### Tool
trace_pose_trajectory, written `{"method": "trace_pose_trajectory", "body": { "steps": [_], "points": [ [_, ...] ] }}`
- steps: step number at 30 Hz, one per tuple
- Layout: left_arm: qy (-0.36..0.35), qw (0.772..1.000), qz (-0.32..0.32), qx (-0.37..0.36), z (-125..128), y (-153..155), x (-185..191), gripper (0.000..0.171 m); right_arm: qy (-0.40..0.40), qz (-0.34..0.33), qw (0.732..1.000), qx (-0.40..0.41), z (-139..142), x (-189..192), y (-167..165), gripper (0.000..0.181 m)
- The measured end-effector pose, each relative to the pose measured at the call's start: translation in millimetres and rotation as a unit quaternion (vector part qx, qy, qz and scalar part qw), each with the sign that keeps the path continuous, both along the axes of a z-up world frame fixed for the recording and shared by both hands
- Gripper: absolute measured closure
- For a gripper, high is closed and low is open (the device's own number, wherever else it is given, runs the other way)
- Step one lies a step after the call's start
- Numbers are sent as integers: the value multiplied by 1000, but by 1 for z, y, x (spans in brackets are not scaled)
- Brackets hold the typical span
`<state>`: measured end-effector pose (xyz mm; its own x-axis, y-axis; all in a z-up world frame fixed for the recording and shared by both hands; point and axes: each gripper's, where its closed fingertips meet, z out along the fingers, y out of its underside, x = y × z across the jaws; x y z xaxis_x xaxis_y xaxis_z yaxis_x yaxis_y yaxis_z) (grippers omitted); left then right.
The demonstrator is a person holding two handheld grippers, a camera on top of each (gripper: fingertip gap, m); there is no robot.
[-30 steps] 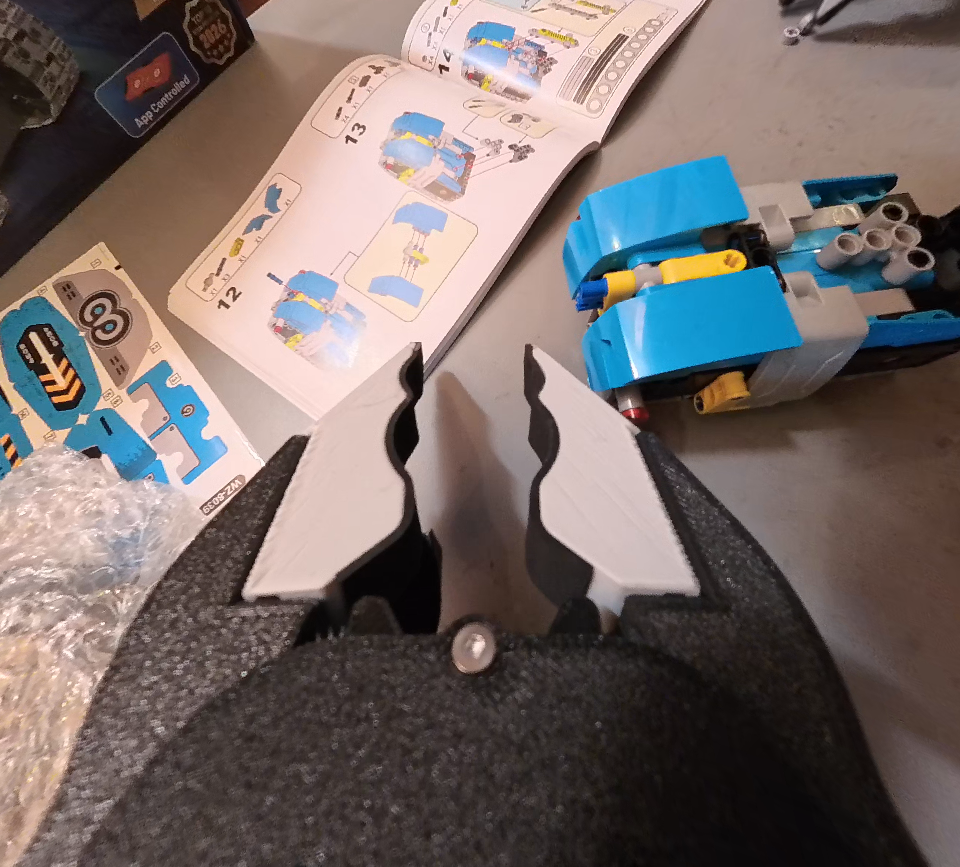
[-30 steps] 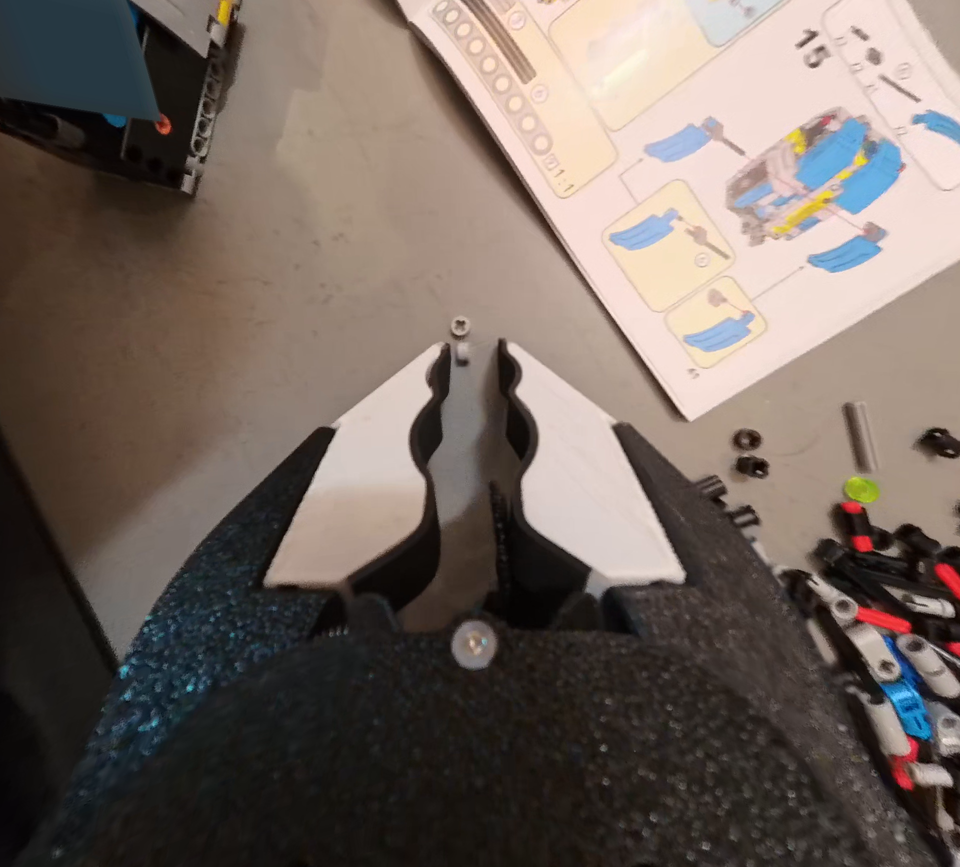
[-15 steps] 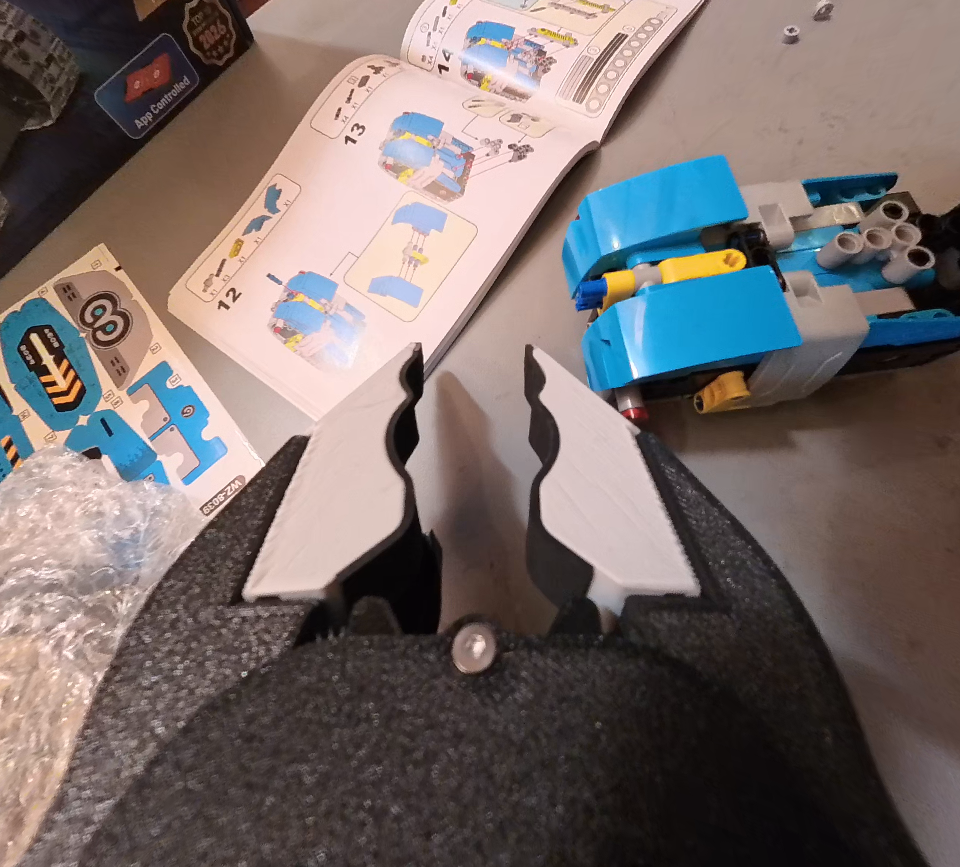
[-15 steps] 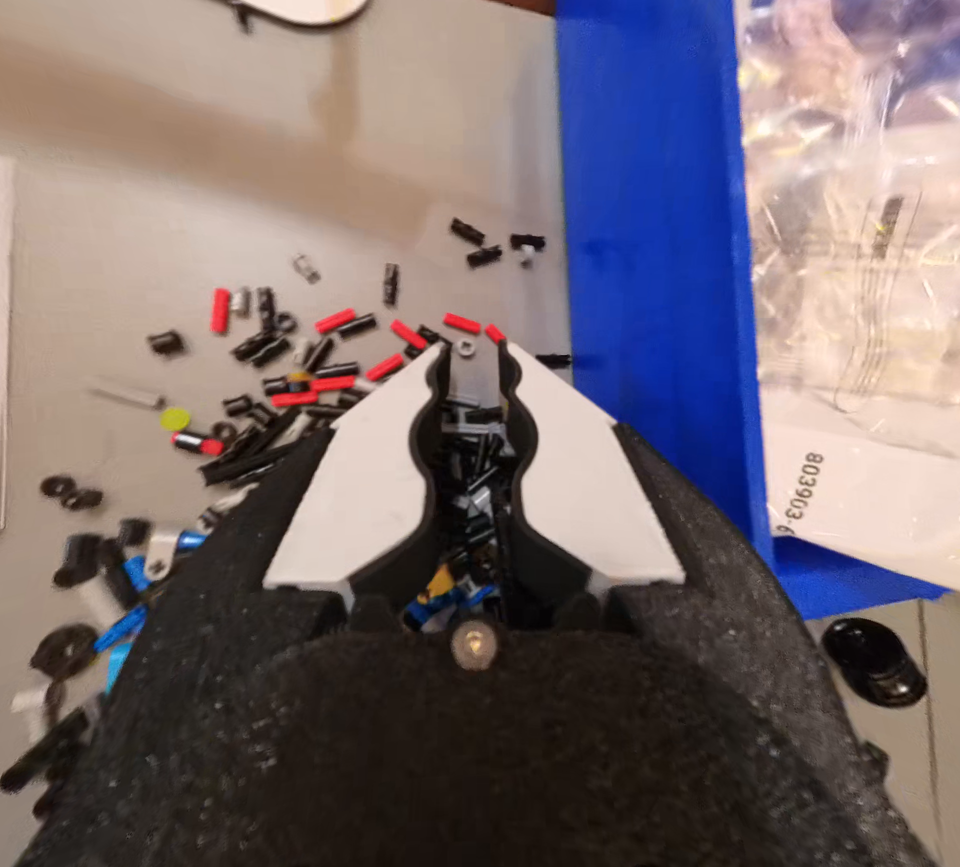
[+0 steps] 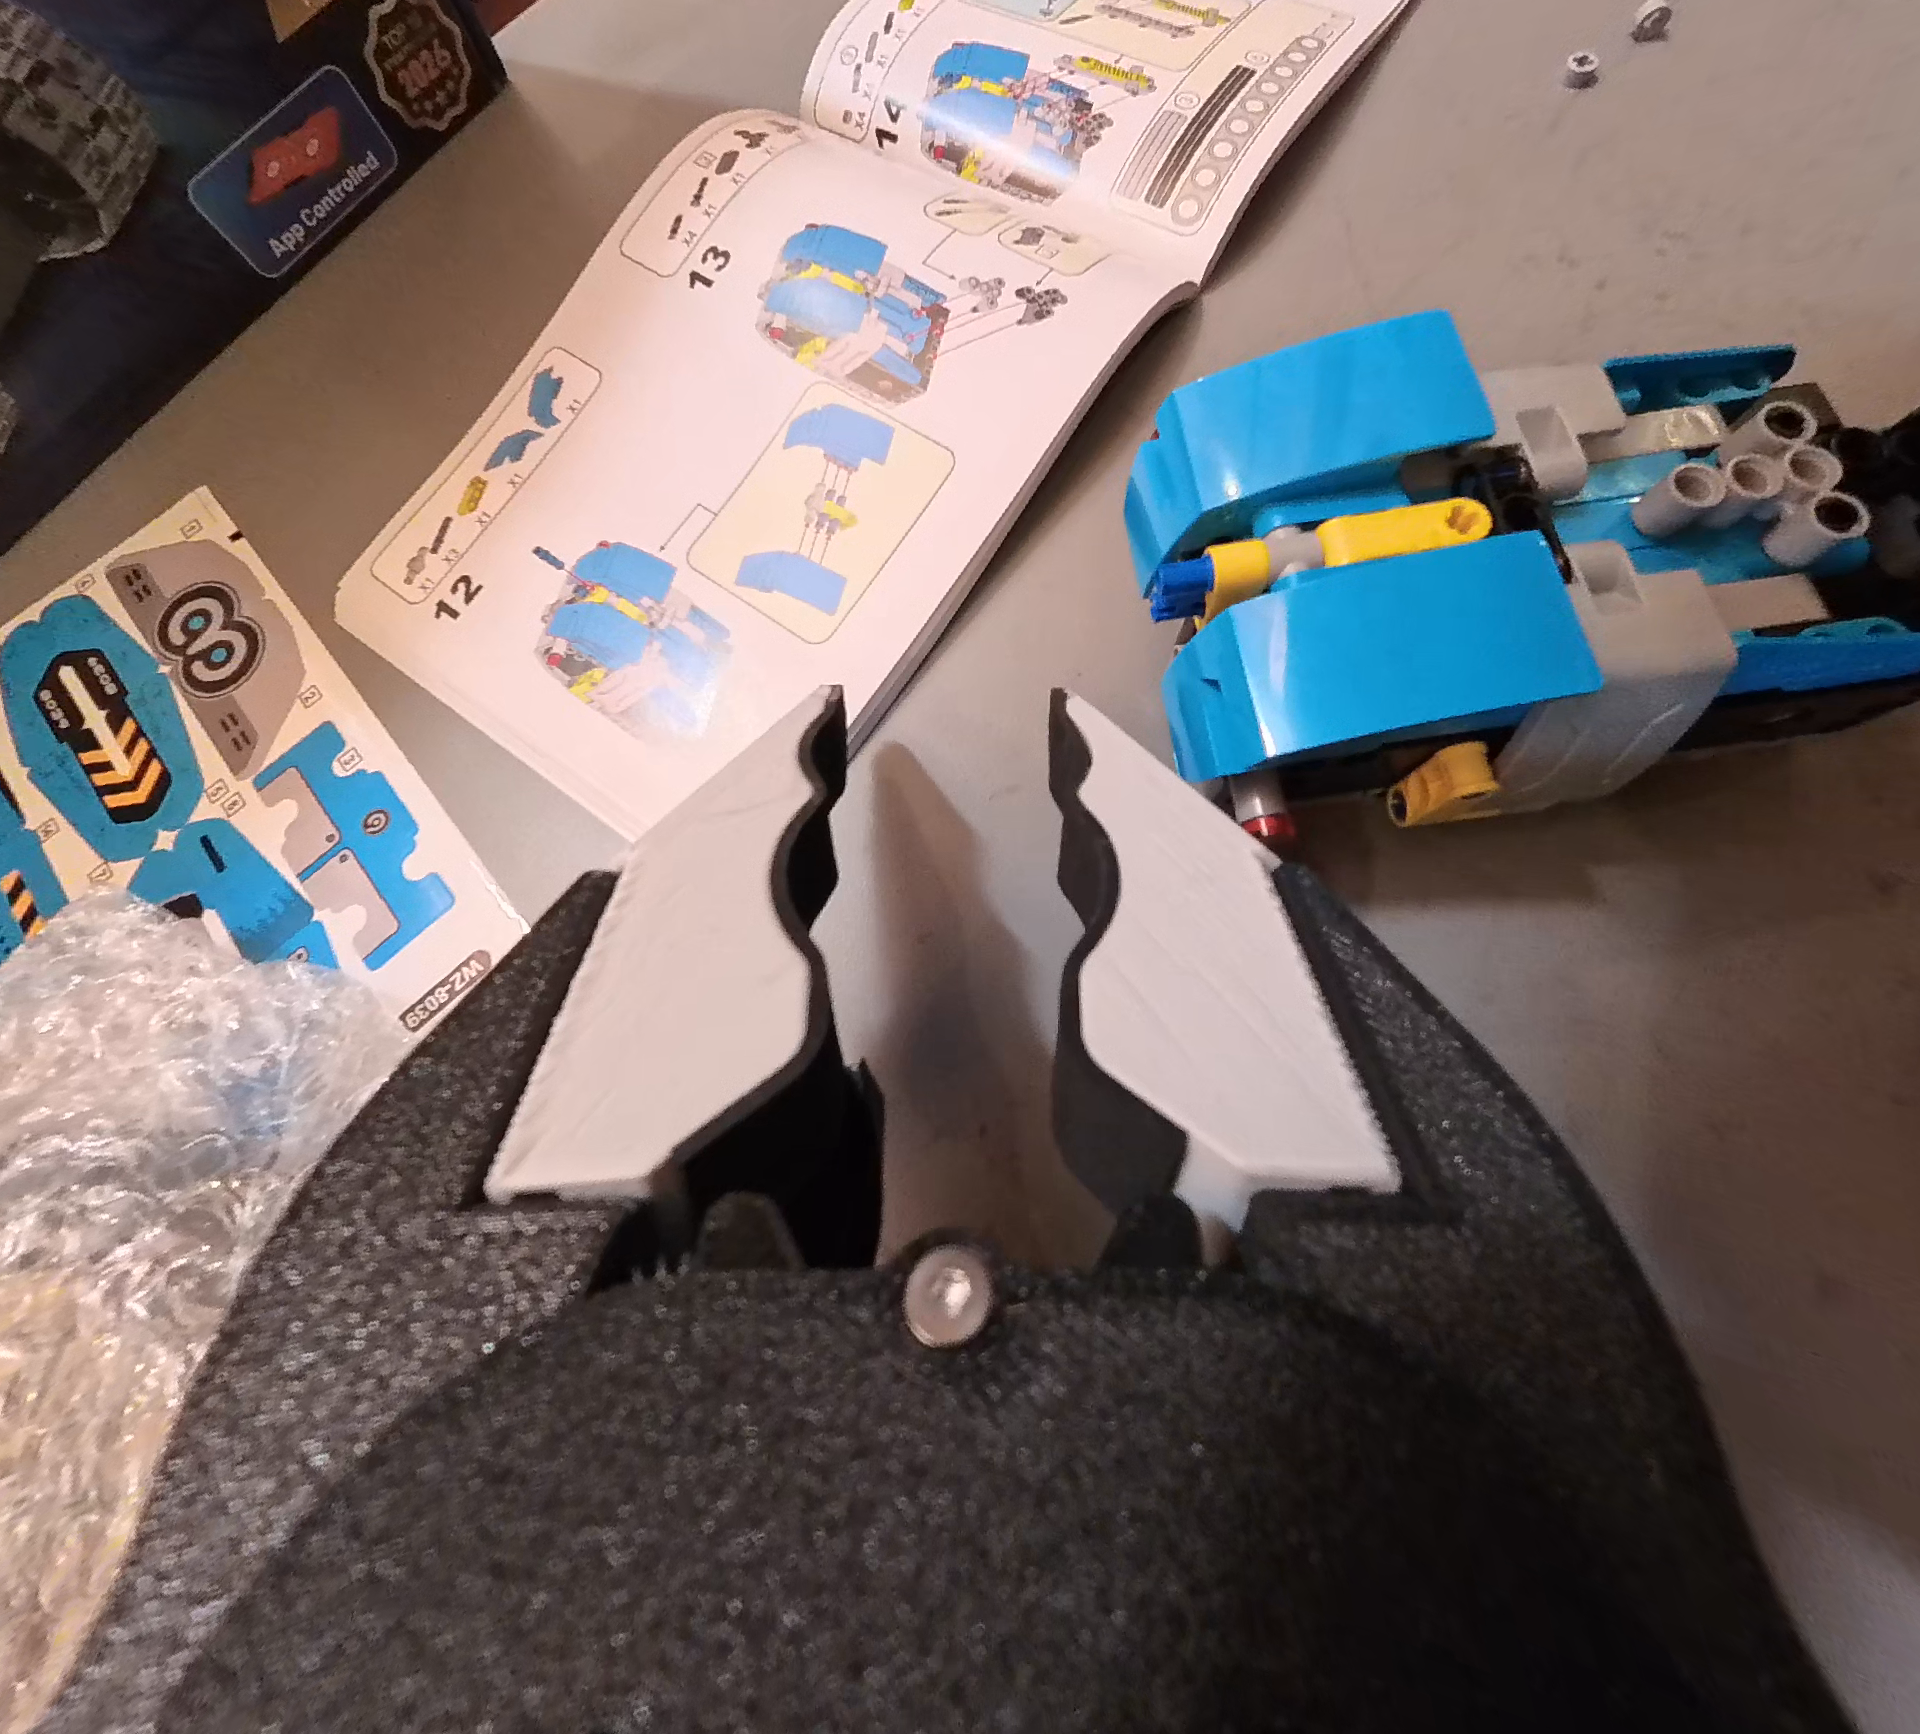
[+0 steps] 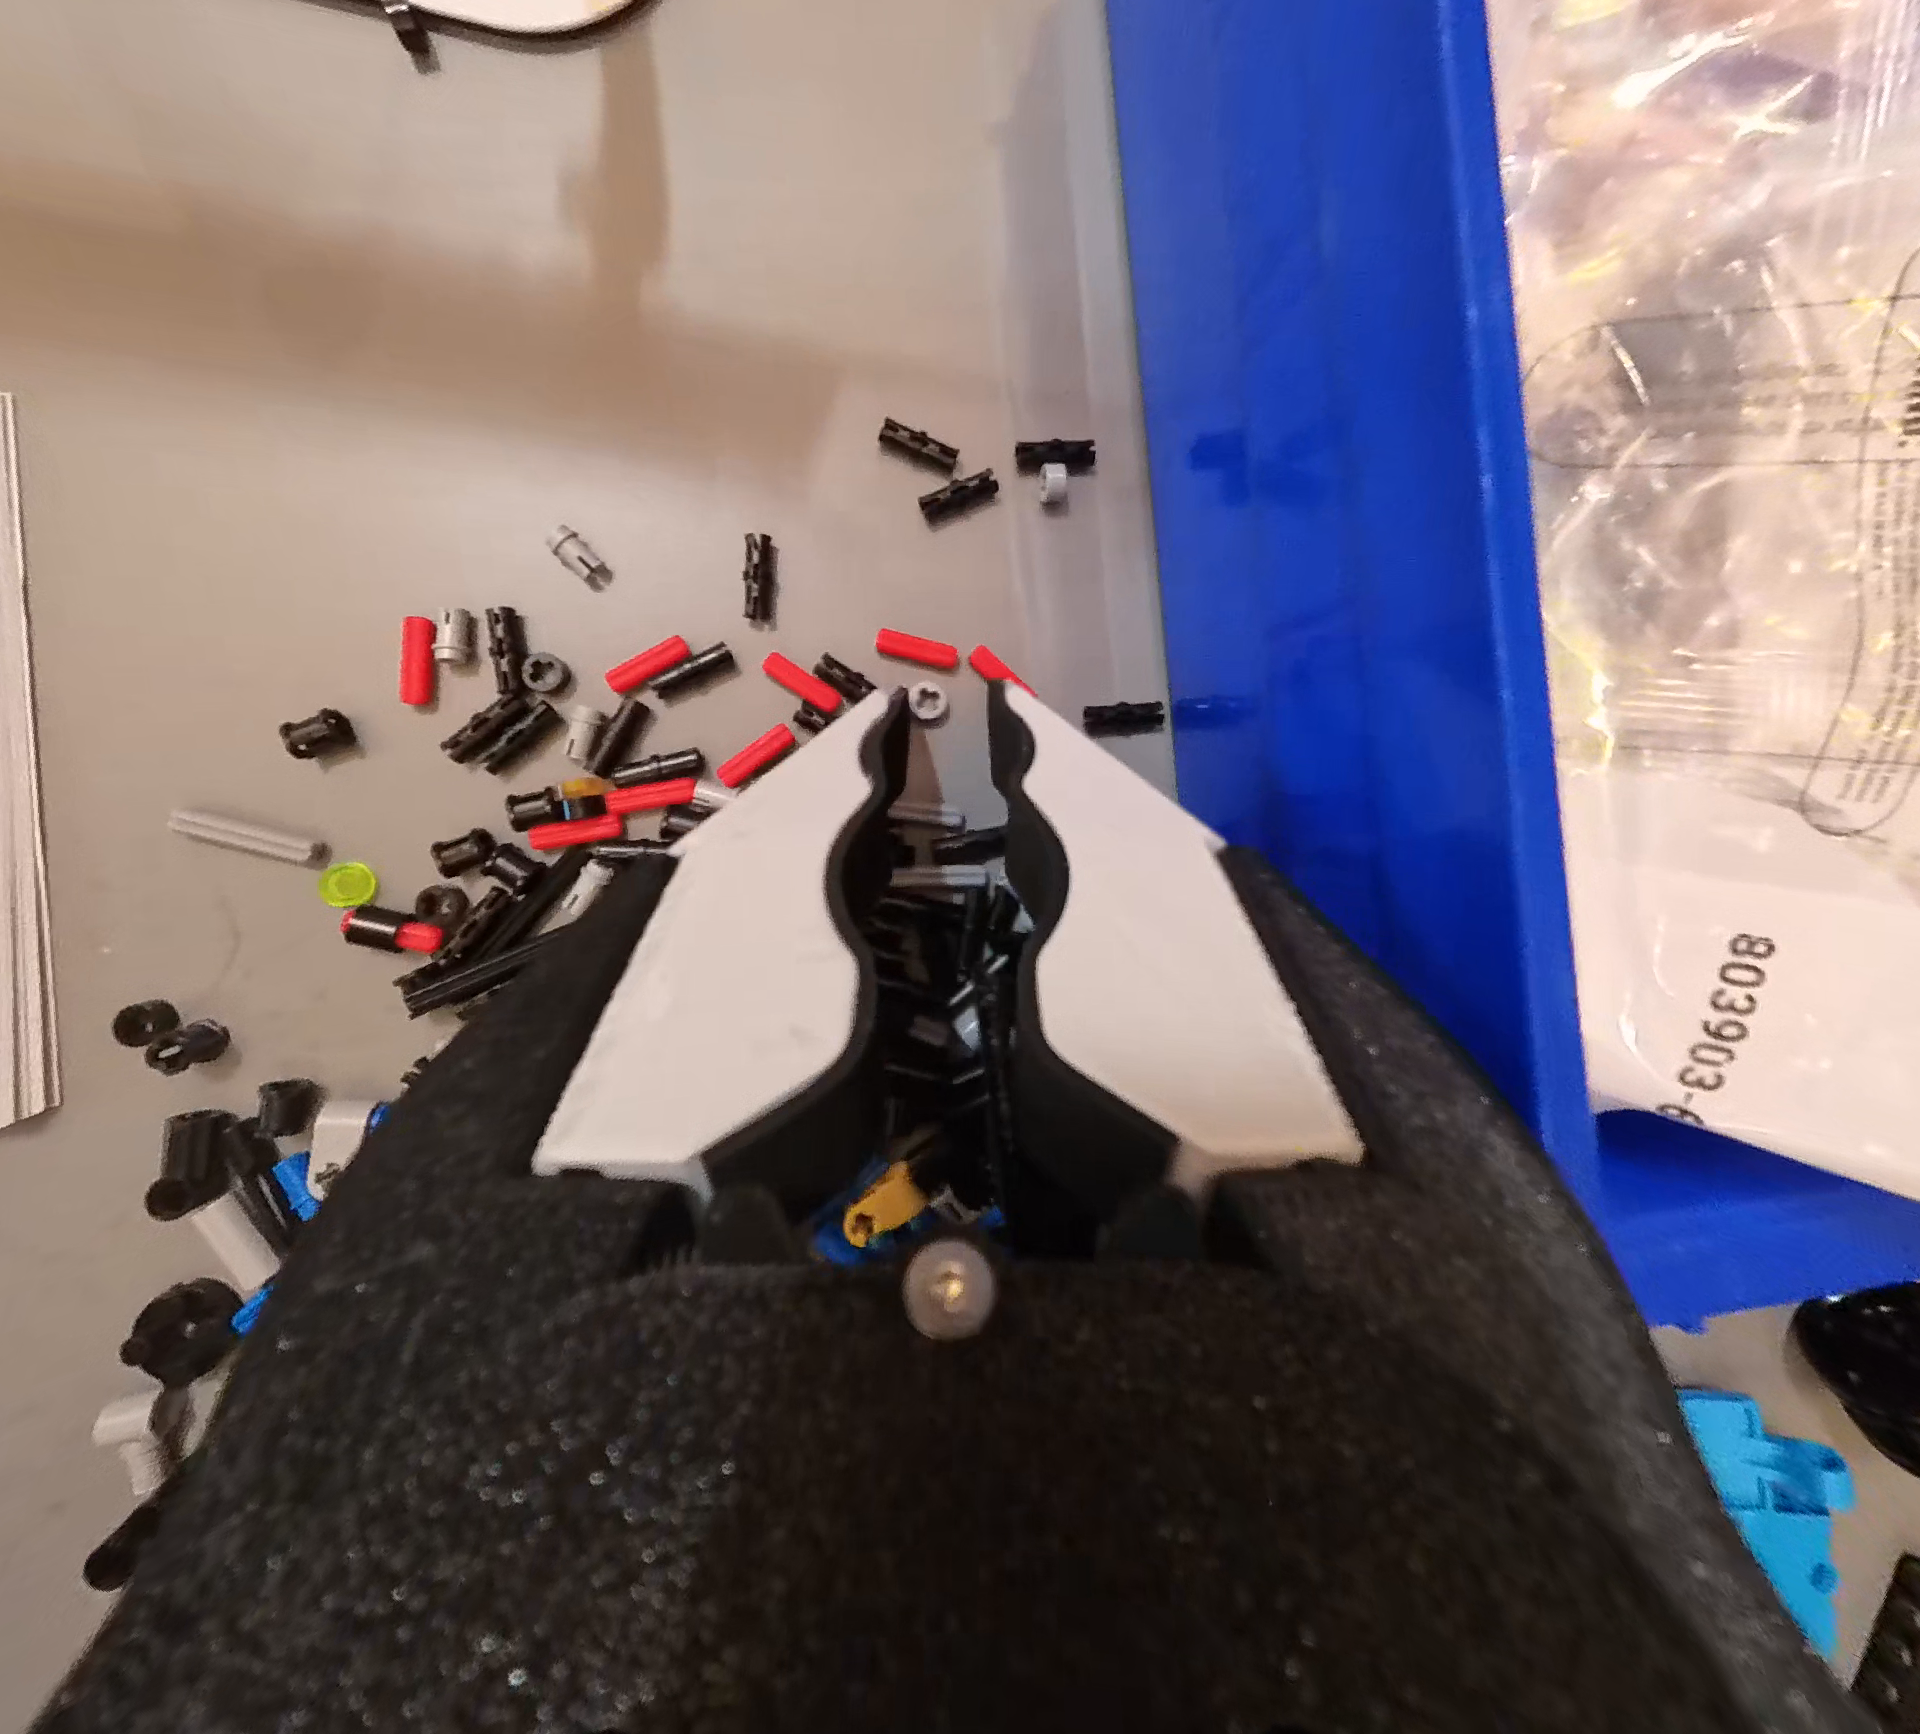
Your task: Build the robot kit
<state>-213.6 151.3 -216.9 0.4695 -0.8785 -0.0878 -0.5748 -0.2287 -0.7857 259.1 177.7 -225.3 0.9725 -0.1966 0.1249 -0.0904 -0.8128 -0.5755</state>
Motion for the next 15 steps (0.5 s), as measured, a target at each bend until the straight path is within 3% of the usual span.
{"method": "trace_pose_trajectory", "body": {
  "steps": [10, 13, 15],
  "points": [
    [1, 1000, 0, 1, 0, 0, 0, 133, 3, 6, 1000, -12, -3, 0, -2, 174],
    [1, 1000, 0, 1, 0, 0, 0, 133, -21, 16, 1000, 17, 19, -1, -2, 174],
    [2, 1000, 0, 0, 0, 0, 0, 133, 1, 82, 994, 66, 40, -29, 3, 174]
  ]
}}
